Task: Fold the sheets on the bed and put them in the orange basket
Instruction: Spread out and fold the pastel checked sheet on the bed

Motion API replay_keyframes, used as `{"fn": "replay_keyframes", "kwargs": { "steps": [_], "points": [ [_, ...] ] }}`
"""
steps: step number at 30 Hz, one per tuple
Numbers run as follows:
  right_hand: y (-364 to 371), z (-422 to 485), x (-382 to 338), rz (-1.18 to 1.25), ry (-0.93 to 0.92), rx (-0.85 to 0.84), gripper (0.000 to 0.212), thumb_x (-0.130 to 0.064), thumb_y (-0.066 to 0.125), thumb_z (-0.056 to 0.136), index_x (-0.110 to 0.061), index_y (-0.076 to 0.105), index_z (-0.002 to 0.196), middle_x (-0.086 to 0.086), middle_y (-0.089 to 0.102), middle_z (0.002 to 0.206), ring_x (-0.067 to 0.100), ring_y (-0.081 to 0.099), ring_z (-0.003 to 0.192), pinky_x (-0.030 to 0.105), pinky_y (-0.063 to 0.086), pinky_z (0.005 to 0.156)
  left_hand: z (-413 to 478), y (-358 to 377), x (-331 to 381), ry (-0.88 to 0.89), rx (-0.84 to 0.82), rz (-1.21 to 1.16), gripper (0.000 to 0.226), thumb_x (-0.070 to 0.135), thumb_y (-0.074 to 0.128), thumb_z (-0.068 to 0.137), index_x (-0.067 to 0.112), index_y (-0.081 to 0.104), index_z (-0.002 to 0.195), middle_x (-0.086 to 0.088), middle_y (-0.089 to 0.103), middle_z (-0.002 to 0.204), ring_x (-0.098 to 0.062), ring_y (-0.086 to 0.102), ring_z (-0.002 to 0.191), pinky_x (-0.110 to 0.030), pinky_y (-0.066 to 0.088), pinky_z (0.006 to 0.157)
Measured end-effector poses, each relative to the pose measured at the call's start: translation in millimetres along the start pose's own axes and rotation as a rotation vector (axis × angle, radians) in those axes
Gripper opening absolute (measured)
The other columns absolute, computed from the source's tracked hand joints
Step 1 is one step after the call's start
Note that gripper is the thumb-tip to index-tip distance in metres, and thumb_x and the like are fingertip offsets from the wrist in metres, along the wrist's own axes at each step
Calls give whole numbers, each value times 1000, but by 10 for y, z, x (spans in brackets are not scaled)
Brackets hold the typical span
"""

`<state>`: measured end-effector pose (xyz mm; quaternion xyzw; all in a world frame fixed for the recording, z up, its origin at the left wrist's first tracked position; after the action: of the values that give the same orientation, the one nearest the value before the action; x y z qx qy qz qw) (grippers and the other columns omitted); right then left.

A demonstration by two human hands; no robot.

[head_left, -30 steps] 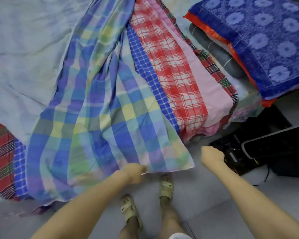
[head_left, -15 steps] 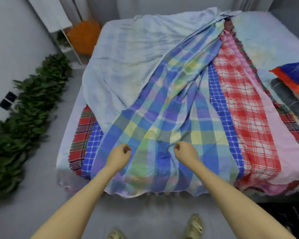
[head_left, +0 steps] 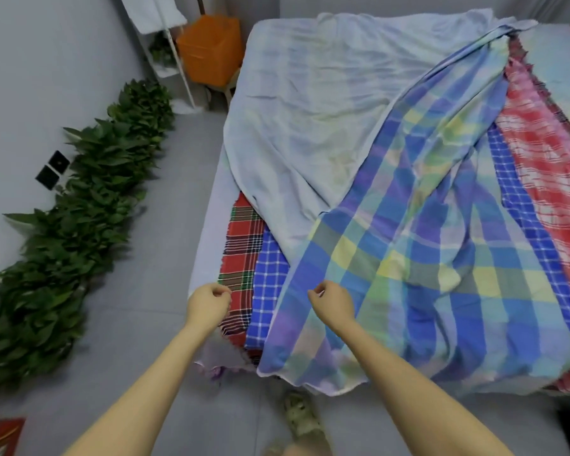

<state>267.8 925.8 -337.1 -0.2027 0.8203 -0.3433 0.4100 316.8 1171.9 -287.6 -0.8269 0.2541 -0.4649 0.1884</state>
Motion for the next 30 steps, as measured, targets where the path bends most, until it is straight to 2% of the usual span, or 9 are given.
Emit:
{"fn": "replay_keyframes", "kwargs": {
  "steps": [3, 6, 13, 16, 19, 22, 24, 27, 30],
  "points": [
    [280, 303, -304, -231, -73, 76, 32, -36, 52, 94, -8, 57, 110, 9, 61, 109, 29, 56, 105, 35, 43, 81, 361, 27, -67, -65, -44, -151, 23, 3, 50, 92, 12, 61, 74, -10, 64, 72, -23, 58, 66, -39, 55, 75],
    [545, 688, -605, -499, -171, 248, 29, -35, 66, 86, -8, 61, 97, 9, 62, 94, 28, 59, 88, 36, 46, 71, 740, 75, -115, -96, -70, -220, 19, 4, 50, 93, 8, 63, 81, -9, 65, 75, -19, 59, 67, -32, 52, 67],
    [1068, 1740, -539, -799, 26, 81, 26, -23, 74, 68, -11, 67, 90, 8, 63, 85, 27, 57, 82, 38, 45, 77, 1665, 365, -22, -159, -187, -279, 15, 4, 49, 94, 7, 62, 89, -10, 66, 84, -16, 61, 74, -25, 54, 69],
    [899, 1885, -511, -496, 33, 101, 22, -5, 78, 50, -10, 57, 52, 9, 54, 56, 28, 54, 57, 32, 41, 59, 2021, 637, 13, -241, -237, -353, 14, 6, 49, 95, 4, 61, 102, -12, 67, 95, -19, 64, 83, -26, 54, 75],
    [572, 1852, -292, -133, 94, 232, 26, -16, 56, 78, -11, 53, 53, 5, 52, 54, 28, 51, 57, 33, 34, 55, 2428, 950, 119, -328, -309, -487, 26, 1, 47, 95, 0, 53, 120, -15, 62, 111, -23, 62, 97, -29, 51, 84],
    [487, 1853, -86, 315, 237, 115, 29, -11, 57, 86, -16, 52, 57, -8, 46, 50, 15, 42, 55, 31, 31, 56, 2863, 1339, 299, -448, -402, -753, 47, -6, 45, 94, -1, 35, 140, -19, 47, 135, -29, 51, 119, -33, 46, 97],
    [521, 1898, -50, 452, 307, 85, 29, -5, 58, 85, -14, 52, 58, -5, 43, 53, 14, 36, 55, 28, 26, 55, 3058, 1579, 470, -532, -483, -891, 44, -10, 44, 91, 0, 44, 134, -17, 54, 123, -26, 56, 109, -28, 50, 87],
    [563, 1933, -43, 510, 382, 75, 27, -2, 58, 83, -12, 51, 59, 2, 42, 57, 16, 35, 58, 29, 24, 55, 3110, 1814, 650, -572, -643, -838, 18, -5, 45, 88, 9, 57, 86, -3, 53, 69, -13, 47, 62, -19, 46, 52],
    [494, 1844, -87, 425, 413, 263, 25, -7, 61, 83, -16, 54, 61, 0, 50, 61, 19, 43, 61, 31, 33, 57, 3135, 1830, 680, -506, -703, -618, 15, 7, 52, 88, 15, 52, 75, 2, 45, 63, -10, 34, 53, -21, 27, 44]
  ]
}}
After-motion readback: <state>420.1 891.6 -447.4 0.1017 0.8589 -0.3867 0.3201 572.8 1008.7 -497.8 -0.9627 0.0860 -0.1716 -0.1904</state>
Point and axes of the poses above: each hand's wrist, its own z-axis towards the middle knuckle, its own y-axis out of the palm, x = y × z, the point moved 5 cm from there along z, towards the middle knuckle
